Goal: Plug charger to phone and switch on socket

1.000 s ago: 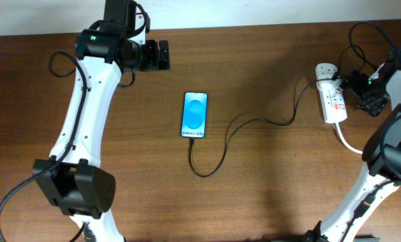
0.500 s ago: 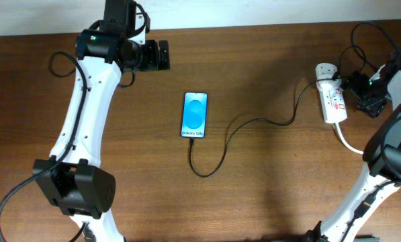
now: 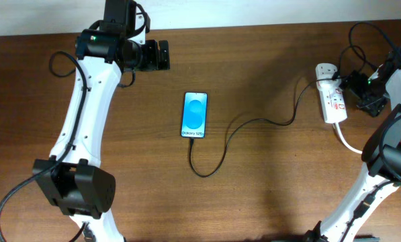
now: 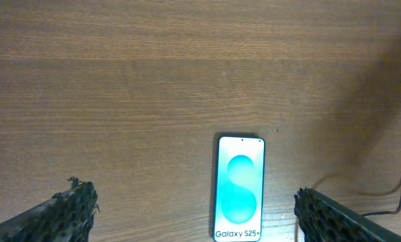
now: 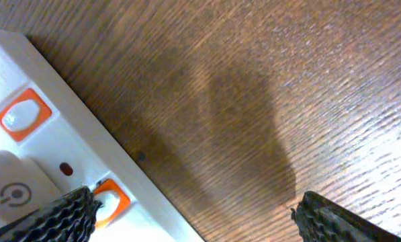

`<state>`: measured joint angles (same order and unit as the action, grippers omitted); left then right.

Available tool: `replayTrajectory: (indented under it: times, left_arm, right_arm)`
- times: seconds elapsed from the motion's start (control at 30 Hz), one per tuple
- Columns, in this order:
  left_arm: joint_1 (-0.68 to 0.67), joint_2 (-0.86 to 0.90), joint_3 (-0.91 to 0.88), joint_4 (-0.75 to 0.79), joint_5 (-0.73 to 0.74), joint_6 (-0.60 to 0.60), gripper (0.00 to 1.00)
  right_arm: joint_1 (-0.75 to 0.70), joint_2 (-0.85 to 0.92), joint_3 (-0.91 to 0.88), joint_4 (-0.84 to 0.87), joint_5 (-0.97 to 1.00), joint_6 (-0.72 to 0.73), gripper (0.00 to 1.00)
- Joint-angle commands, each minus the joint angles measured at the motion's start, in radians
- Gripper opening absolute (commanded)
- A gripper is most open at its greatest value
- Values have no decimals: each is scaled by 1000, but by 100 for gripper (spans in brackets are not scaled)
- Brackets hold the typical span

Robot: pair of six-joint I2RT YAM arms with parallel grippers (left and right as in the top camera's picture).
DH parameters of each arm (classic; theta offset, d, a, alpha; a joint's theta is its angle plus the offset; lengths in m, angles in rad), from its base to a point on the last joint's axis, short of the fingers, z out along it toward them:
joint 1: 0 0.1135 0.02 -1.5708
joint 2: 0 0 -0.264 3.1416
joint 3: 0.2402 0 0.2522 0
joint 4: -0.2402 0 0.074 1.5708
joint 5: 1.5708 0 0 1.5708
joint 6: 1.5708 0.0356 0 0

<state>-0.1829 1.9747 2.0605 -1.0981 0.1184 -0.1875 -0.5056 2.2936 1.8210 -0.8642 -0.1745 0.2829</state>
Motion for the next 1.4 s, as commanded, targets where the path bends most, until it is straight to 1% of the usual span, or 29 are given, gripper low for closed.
replayTrajectory:
  times: [0.0,0.2,0.27,0.33,0.5,0.67,0.7,0.8,0.9,0.97,1.03,1.1,1.23,1.33,1.37]
  left_arm:
    - [-2,6,-3,1,-11,2,99]
    - [-2,6,-3,1,-11,2,99]
    - [-2,6,-3,1,-11,2,99]
    - [-2,6,-3,1,-11,2,99]
    - [-2,6,-3,1,-11,2,99]
    - [-2,6,-3,1,-11,2,99]
    - [-2,6,-3,1,-11,2,99]
    - [-2,6,-3,1,-11,2,99]
    - [-2,6,-3,1,-11,2,100]
    - [-2,6,-3,1,-11,1,100]
    - [-2,7,-3,1,-11,2,99]
    - [-2,6,-3,1,-11,2,99]
    - [-2,6,-3,1,-11,2,100]
    - [-2,6,-3,1,-11,2,99]
    - [-2,7,-3,1,-11,2,99]
  right_arm:
    - [54,20,-45,-40,-29,-53,98]
    - [54,19,-44,-48,-37,-66,98]
    - [46,4,-40,-80,-61,-56,98]
    - [22,-31,-40,-111,-26,-2,99]
    - [-31,-166,-40,-203,-9,6,98]
    - [-37,-414,-40,-375,40,5,98]
    - [-35,-492,-45,-434,40,2,98]
    - [24,-671,-64,-526,56,-24,98]
    - [122,-854,-128,-536,55,-11,98]
    - [217,-1039,-232,-520,56,6,98]
    - [257,-1165,-323,-512,56,13,98]
    - [264,-1333,-459,-512,55,37,98]
    - [264,-1580,-605,-517,55,36,98]
    - [264,-1699,-612,-586,55,35,98]
    - [264,-1714,-612,-607,55,35,98]
